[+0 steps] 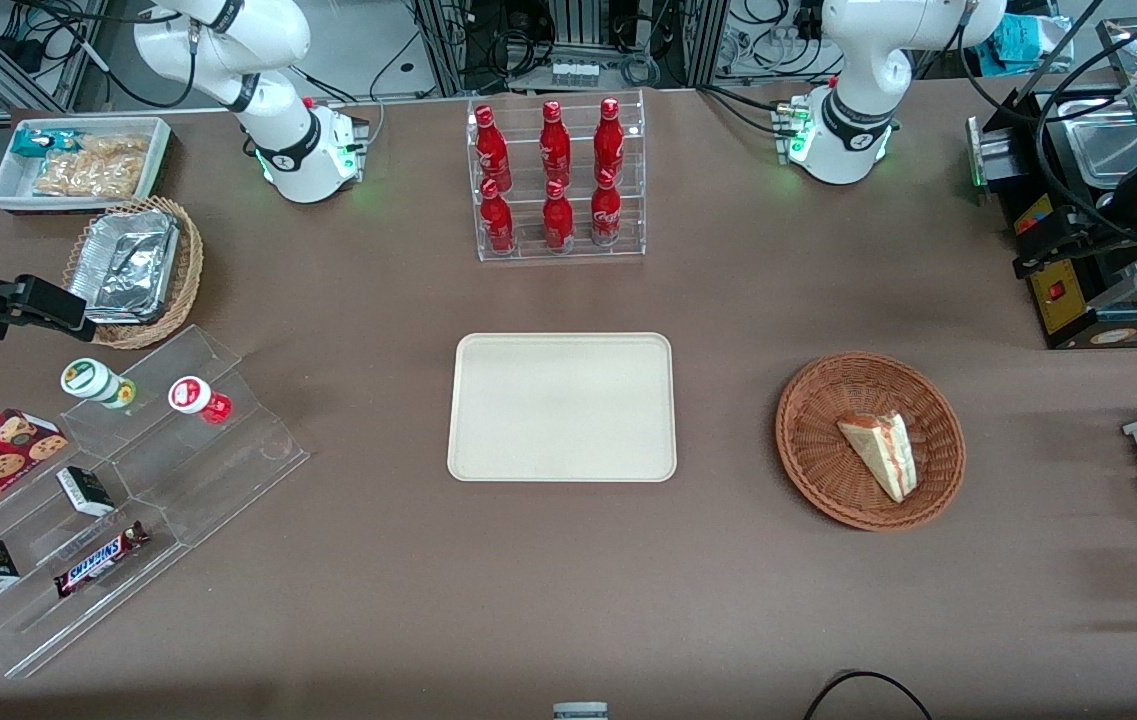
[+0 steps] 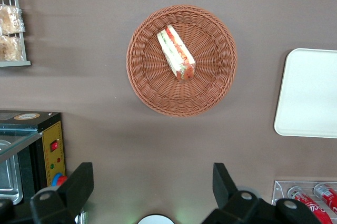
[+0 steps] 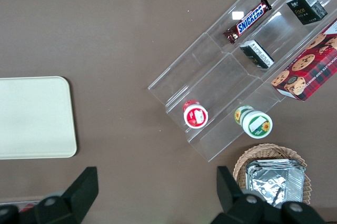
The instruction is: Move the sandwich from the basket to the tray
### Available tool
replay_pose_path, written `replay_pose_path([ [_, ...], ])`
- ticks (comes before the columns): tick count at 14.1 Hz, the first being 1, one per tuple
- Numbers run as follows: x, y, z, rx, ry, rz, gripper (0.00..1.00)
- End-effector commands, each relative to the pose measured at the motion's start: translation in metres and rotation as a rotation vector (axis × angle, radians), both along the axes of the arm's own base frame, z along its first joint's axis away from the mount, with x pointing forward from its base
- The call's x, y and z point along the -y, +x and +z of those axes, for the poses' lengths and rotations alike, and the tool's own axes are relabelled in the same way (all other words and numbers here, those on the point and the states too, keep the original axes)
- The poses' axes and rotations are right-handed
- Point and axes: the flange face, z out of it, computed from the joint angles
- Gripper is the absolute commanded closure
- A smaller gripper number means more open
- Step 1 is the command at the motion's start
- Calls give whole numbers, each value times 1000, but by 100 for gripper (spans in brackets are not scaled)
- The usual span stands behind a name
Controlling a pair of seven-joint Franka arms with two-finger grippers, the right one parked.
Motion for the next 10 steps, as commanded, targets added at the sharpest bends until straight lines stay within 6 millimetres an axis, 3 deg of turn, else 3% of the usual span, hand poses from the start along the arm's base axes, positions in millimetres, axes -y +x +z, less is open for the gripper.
replay_pose_path([
  [1,0,3,3,10,15,-18,0],
  [3,0,3,3,10,12,-14,0],
  [6,0,10,-12,-17,21,59,0],
  [10,13,40,-86,-127,67,261,0],
])
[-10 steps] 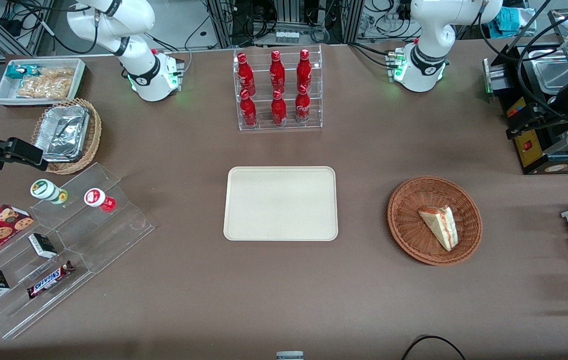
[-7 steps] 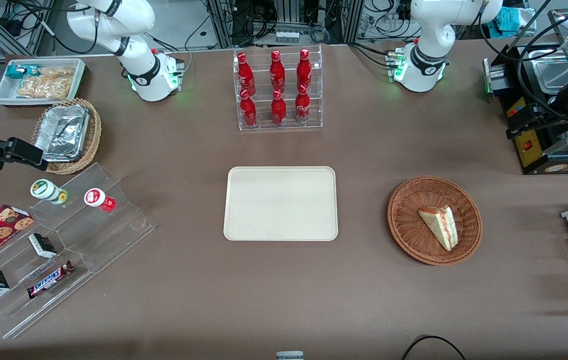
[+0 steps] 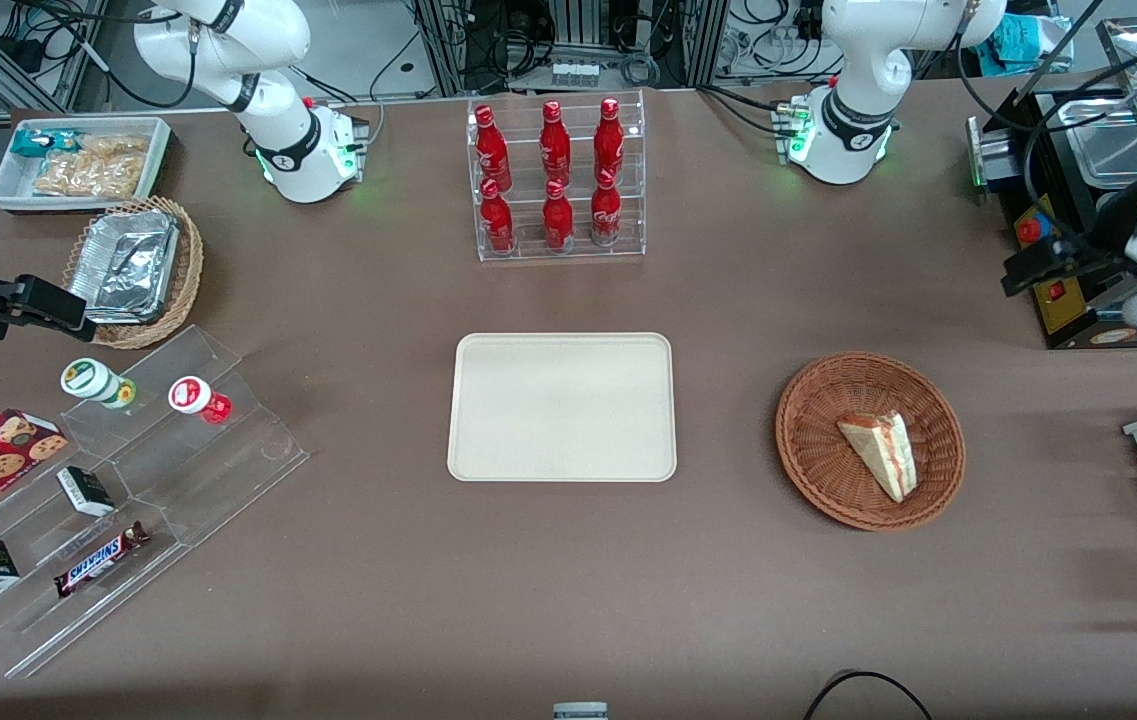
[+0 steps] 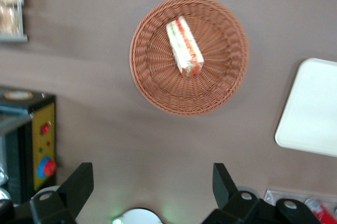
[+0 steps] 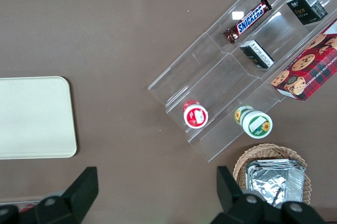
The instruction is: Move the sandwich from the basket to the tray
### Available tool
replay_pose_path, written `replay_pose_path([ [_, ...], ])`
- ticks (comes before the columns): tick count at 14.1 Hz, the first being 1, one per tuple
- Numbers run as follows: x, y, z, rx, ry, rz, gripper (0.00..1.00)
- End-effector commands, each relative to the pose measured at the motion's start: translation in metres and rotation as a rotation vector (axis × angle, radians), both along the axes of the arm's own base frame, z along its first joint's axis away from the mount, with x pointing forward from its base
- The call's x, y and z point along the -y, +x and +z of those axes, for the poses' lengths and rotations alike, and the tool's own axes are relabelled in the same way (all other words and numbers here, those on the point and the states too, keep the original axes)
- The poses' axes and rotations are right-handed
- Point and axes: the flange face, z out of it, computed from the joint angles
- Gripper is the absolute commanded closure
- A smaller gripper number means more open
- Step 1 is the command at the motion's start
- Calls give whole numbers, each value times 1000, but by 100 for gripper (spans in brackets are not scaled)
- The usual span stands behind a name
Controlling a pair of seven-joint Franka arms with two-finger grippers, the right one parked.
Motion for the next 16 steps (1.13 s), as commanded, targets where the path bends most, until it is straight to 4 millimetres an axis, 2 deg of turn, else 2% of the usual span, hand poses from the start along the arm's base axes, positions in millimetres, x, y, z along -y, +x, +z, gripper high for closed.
replay_pose_path([
  [1,15,30,-62,-55,50,116,0],
  [3,27,47,-115,-74,76,198,0],
  [8,32,79,-221,-84,103,331,0],
  [11,33,90,-260,-55,115,423,0],
  [14,31,76,-301,-62,116,426,0],
  [16,30,67,-321,-48,111,428,0],
])
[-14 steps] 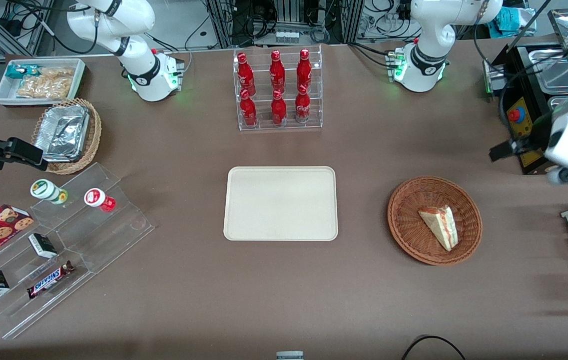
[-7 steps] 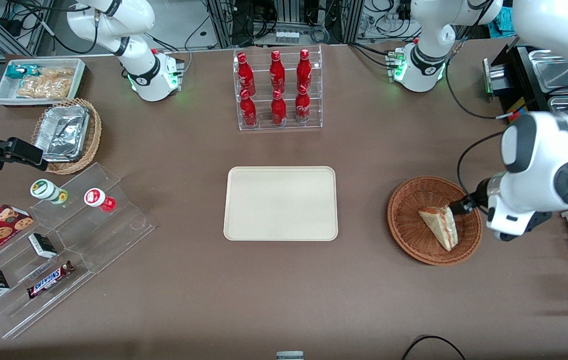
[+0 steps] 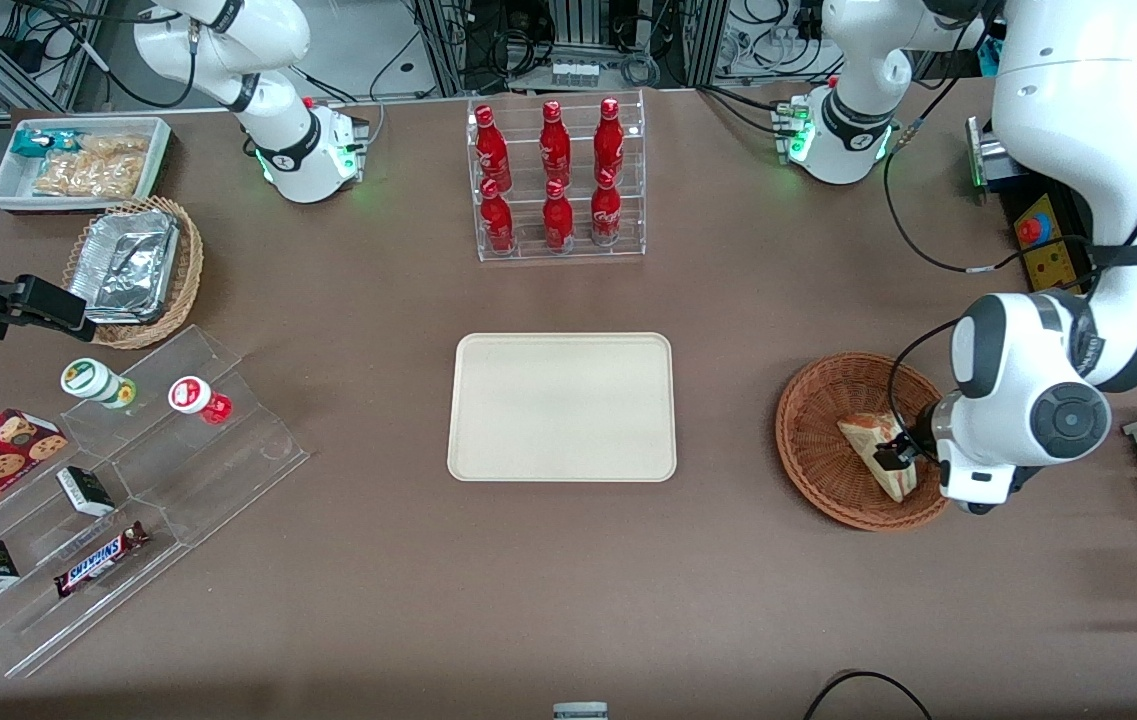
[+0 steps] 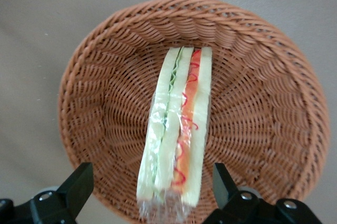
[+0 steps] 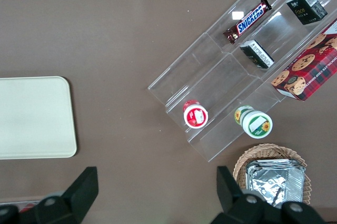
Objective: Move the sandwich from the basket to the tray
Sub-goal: 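Lower the left gripper onto the wrapped sandwich in the basket and grasp it, then lift the sandwich and carry it with the left gripper over the cream tray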
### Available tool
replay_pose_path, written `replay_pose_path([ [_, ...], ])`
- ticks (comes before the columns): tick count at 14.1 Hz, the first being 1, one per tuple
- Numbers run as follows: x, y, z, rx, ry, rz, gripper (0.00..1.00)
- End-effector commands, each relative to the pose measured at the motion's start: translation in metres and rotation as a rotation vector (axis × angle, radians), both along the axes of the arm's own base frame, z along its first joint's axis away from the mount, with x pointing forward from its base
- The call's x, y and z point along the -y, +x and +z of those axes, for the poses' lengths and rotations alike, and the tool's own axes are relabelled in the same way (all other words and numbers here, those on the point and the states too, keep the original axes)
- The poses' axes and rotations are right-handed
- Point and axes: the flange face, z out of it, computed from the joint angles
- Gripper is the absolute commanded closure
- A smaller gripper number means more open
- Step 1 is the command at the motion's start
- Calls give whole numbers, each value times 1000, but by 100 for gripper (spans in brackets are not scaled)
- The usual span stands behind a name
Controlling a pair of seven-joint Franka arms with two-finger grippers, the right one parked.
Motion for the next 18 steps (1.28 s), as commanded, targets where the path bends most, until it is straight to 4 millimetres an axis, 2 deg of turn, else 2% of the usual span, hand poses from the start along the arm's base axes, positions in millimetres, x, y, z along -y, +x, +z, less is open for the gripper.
replay_pose_path([
  [1,0,-15,-21,29,1,17,0],
  [4,-2,-19,-43,48,1,21,0],
  [5,-1,-18,-46,54,1,19,6],
  [6,-1,-18,-47,54,1,19,30],
  [8,2,-16,-43,56,2,15,67],
  [9,11,-14,-35,69,0,1,73],
  [11,30,-6,-13,101,-6,-28,75],
  [14,89,-10,25,122,-18,-119,75],
  [16,154,-21,44,119,-23,-219,75],
  [18,223,-41,51,101,-22,-332,74],
])
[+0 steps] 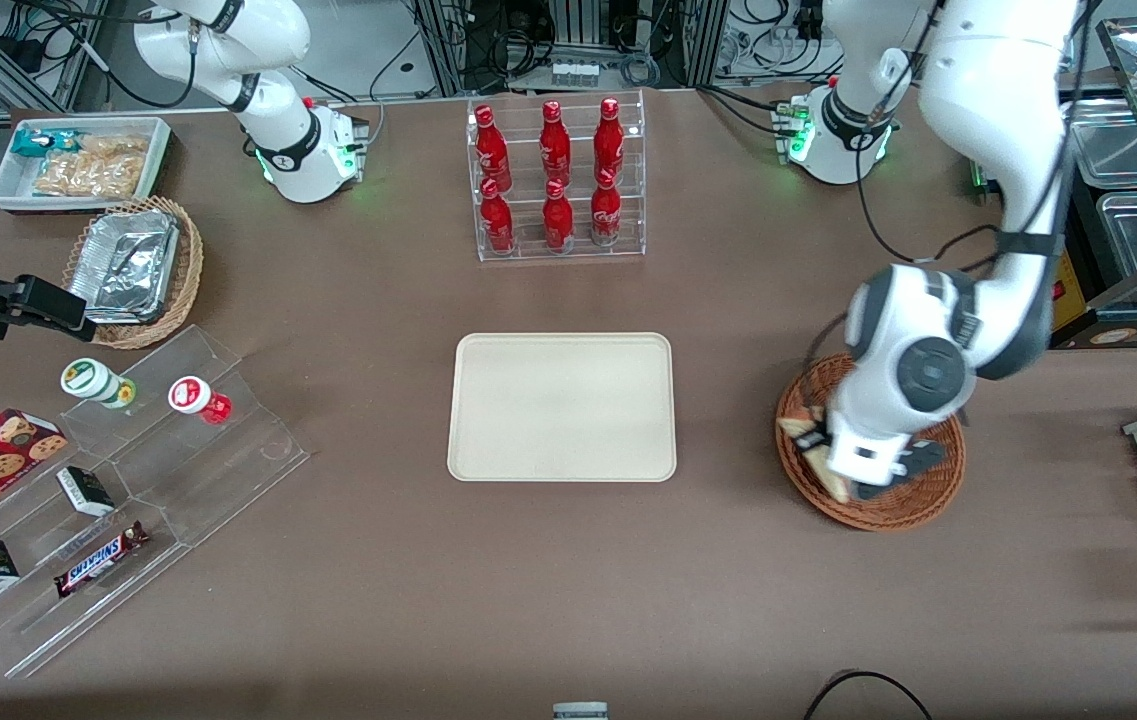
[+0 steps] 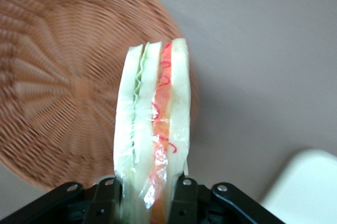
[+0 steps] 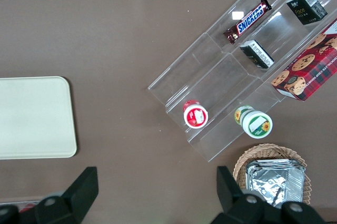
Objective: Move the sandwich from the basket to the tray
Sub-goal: 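Lift the sandwich and carry it with the left gripper over the cream tray, then lower the sandwich upright onto the tray and open the left gripper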
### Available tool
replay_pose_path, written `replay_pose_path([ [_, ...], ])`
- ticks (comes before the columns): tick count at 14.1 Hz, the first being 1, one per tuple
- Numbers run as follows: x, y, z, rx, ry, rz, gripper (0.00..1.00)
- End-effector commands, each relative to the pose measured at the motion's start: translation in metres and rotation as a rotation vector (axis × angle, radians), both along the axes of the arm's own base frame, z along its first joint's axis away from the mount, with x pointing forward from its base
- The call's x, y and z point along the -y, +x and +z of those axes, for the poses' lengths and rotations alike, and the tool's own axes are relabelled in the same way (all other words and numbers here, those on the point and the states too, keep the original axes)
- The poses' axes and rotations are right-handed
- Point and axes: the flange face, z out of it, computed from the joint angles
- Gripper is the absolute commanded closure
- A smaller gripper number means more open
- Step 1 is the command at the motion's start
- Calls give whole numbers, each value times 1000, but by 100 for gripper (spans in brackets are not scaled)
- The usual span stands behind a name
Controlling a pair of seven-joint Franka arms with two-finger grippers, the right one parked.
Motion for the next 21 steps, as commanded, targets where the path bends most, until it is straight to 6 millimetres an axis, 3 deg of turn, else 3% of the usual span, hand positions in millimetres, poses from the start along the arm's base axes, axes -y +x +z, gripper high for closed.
replay_pose_path([
  [1,90,-28,12,-6,14,-130,73],
  [5,223,-59,-10,-16,-78,-270,71],
  [8,288,-95,-50,-47,-79,-351,71],
  [10,307,-105,-78,-66,-70,-360,70],
  [14,329,-104,-102,-59,-73,-329,70],
  [21,334,-109,-96,-39,-62,-433,70],
])
